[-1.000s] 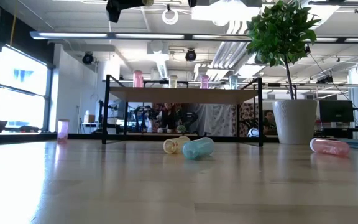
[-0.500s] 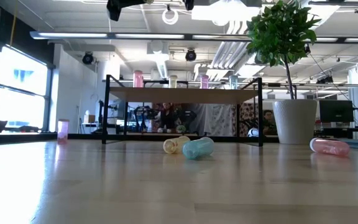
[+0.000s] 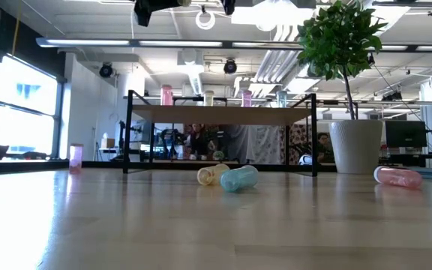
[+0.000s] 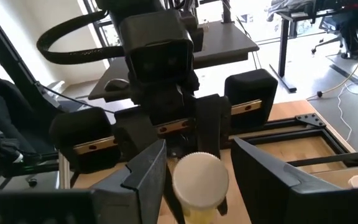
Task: Pick and place medicine bottles onto shelf by color
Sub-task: Put the bottom yellow pill bottle aligned with the yellow pill bottle on the shelf
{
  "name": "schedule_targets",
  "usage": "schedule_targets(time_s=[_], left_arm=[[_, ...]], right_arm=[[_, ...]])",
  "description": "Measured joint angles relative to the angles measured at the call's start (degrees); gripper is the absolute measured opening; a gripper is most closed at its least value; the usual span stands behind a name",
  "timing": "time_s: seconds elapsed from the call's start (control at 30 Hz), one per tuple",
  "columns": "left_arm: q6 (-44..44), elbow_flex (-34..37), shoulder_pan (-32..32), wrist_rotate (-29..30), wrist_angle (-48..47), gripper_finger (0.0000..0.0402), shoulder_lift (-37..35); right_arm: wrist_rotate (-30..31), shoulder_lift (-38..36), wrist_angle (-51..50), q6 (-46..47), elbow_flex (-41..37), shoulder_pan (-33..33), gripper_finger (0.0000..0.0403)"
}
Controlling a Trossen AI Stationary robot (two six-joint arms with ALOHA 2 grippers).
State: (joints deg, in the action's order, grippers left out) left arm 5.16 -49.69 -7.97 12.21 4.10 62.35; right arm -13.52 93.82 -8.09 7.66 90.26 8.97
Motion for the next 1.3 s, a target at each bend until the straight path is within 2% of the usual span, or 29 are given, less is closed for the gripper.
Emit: schedule_targets(time_s=[0.67,1.03,1.3], left_arm=[[-2.3,0.0,0.0,2.2,0.0,0.0099,-0.2],[-2.4,0.0,0.0,3.6,0.0,0.0099,-0.2],[-2.4,0.0,0.0,3.6,0.0,0.0100,-0.2]], right_arm=[[3.6,-0.2,-1.7,-0.2,0.0,0.0,0.0169],[3.6,-0.2,-2.4,-0.2,0.0,0.0,0.0103],[3.5,-0.2,-2.4,-0.2,0.0,0.0,0.0108]])
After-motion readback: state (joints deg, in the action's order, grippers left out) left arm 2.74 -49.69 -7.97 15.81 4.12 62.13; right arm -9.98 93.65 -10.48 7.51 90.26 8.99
